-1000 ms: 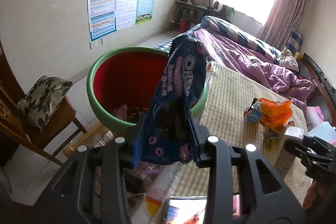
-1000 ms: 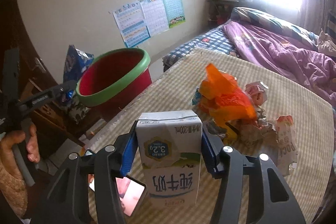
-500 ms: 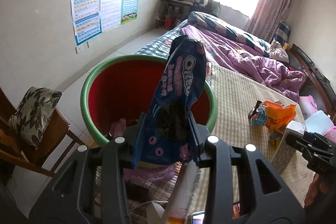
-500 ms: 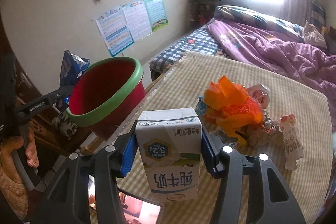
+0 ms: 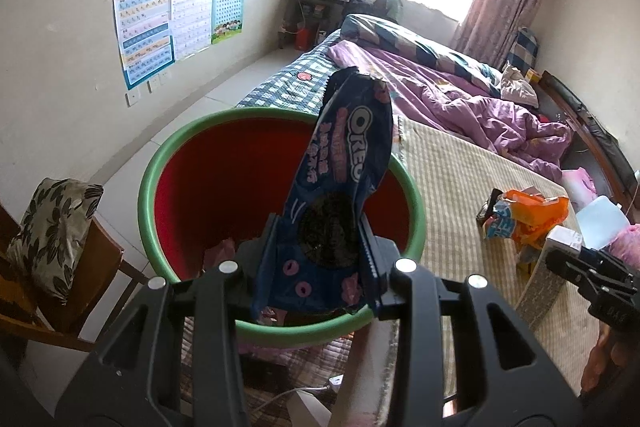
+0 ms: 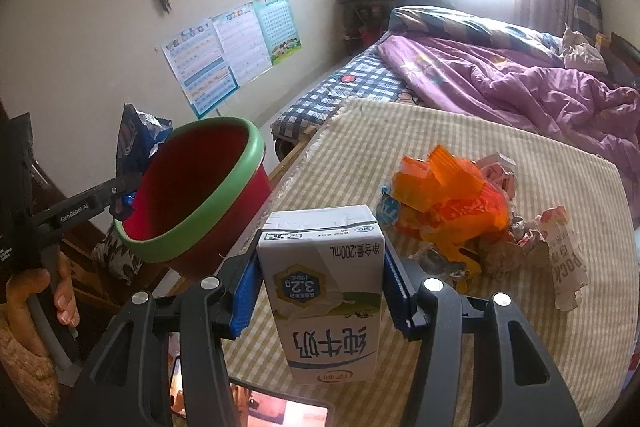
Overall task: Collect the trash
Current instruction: 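Carry the Oreo wrapper and milk carton over the red basin and open both grippers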
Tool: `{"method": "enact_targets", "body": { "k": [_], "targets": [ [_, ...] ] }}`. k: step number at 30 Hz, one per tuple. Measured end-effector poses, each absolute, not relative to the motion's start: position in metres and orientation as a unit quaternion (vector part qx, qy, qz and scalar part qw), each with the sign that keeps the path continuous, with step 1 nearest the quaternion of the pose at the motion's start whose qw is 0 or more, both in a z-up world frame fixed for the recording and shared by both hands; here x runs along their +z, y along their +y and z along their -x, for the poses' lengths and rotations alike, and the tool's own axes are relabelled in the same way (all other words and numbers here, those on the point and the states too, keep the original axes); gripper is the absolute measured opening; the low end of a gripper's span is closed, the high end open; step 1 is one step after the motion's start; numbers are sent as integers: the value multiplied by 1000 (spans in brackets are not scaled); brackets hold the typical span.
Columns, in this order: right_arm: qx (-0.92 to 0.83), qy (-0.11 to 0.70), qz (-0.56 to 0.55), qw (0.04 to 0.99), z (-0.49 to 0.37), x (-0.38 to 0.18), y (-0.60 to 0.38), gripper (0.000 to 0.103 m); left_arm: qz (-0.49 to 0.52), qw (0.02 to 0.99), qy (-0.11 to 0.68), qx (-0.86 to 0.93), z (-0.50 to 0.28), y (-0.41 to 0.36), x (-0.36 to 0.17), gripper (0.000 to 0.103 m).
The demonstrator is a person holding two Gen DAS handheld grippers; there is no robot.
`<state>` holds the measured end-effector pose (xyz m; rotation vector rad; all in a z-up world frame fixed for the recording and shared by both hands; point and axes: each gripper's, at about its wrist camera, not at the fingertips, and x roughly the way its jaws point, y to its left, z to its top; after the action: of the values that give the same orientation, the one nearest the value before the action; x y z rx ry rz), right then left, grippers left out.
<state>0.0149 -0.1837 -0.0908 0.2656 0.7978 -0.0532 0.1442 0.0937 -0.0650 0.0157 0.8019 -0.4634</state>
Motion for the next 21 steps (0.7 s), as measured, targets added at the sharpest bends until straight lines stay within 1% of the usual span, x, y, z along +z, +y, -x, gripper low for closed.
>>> {"method": "enact_targets", "body": {
  "k": [9,21],
  "targets": [
    [-33,378,-120,917,-22,-79,-175,52,-6,892,389,-231,-154,96,-65,35],
    [-21,353,-82,932,-42,-52,-155,52,-7,889,392,-238,-169,94,-69,35]
  ]
}}
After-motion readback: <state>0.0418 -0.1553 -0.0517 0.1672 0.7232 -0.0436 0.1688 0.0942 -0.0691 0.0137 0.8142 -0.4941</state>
